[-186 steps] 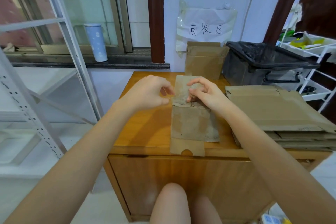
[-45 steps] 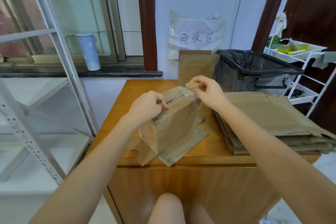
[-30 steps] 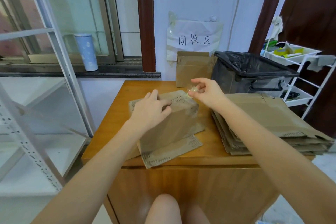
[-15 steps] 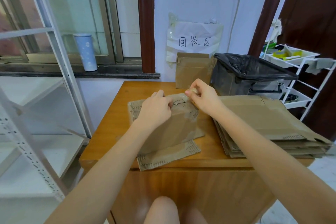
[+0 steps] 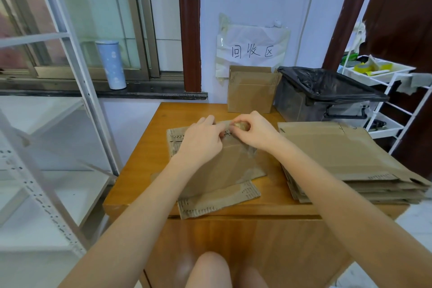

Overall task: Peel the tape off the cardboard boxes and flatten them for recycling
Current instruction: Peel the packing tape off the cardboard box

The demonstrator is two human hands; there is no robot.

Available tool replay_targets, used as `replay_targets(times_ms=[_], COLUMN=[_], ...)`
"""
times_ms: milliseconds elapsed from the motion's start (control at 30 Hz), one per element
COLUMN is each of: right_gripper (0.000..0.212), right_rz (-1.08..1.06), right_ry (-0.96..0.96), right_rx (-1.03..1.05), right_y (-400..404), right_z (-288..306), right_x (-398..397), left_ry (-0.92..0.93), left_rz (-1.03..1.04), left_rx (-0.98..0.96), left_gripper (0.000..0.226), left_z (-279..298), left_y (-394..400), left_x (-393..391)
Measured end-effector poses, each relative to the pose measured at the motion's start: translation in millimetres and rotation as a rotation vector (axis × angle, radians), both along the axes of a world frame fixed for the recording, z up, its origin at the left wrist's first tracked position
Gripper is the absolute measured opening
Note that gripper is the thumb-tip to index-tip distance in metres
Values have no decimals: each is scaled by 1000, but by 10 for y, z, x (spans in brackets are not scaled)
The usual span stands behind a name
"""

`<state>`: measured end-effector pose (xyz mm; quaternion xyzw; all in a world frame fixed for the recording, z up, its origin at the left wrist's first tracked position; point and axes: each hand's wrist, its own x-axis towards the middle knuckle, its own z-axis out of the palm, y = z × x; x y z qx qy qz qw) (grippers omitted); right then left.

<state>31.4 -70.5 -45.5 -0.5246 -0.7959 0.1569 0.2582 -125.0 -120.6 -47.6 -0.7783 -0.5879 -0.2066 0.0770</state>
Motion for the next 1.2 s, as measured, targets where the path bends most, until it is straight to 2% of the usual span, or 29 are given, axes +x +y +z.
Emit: replay_targets(times_ms=[67,167,267,300,433,533,600,933,1033,1100,1167,1200], right_gripper=[44,36,38,33,42,40,30,8,18,36,54,56], right_rz=[1,-21,-105,-132,-191,-177,-197,-176,-37,-6,-83,-119], right_ry=[45,-21,-92,-143,-401,-415,-416,-288,-213,-156,-108,-105], right_rx=[-70,-37,-53,-73,-35,-45,-23,-24,-233,-401,-390,-337], right_y=[-6,9,7,11,-11,-1,2,44,109,181,278,325], right_z=[3,7,83,110,223,280,315,282,379,471,489,480], right_x=[-18,-10,-14,-29,-105,-124,-116,9,49,61,53,44], left_ry=[2,4,20,22,36,44,52,24,113,136,104,91], left_rz=[-5,-14,-11,-12,-4,1,-1,2,94,142,155,150], left_rx=[-5,-1,-3,0,9,8,8,-42,-49,-29,1,1], left_gripper=[32,28,26,26,25,23,22,20,36,49,53,53], left_z=[2,2,-7,-10,-16,-16,-10,56,105,56,-20,-43], left_y=[0,7,17,22,36,34,31,51,103,131,151,161], left_x=[-6,-14,-16,-17,-13,-14,-13,-24,126,233,270,267])
